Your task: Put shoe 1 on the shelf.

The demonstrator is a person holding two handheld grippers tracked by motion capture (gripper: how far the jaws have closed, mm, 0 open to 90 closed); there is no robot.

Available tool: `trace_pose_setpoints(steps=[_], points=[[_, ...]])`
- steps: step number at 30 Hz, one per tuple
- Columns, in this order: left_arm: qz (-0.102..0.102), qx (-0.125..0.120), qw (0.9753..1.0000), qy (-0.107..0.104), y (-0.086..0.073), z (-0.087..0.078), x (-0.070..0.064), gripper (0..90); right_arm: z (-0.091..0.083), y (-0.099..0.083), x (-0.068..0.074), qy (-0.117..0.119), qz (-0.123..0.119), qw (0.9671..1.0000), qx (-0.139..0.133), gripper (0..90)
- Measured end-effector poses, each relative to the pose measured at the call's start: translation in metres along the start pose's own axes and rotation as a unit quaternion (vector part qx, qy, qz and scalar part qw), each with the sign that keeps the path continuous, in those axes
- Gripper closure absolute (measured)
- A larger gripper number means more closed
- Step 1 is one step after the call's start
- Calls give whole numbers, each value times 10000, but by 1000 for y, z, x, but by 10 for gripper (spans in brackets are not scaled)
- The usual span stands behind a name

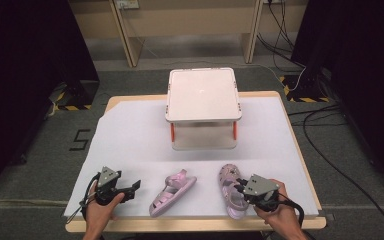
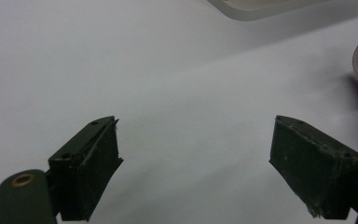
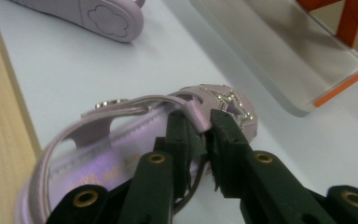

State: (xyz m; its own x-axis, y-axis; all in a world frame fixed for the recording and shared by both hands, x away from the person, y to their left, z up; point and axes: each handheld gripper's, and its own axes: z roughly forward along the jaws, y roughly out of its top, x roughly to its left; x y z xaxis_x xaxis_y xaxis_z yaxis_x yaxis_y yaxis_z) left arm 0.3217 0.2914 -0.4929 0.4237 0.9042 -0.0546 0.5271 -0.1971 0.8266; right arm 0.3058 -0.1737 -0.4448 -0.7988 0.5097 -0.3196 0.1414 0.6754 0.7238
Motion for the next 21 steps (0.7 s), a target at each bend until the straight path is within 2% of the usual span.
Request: trace_pose_setpoints(steps=[9,21], points=[[-29,-34,10000,33,0,-1,2,149,-16,5,-10,5,336,9982,-494,817],[-42,-33,10000,25,1,-2,2,149,-27,22,-29,23,364,9957,-853,814]])
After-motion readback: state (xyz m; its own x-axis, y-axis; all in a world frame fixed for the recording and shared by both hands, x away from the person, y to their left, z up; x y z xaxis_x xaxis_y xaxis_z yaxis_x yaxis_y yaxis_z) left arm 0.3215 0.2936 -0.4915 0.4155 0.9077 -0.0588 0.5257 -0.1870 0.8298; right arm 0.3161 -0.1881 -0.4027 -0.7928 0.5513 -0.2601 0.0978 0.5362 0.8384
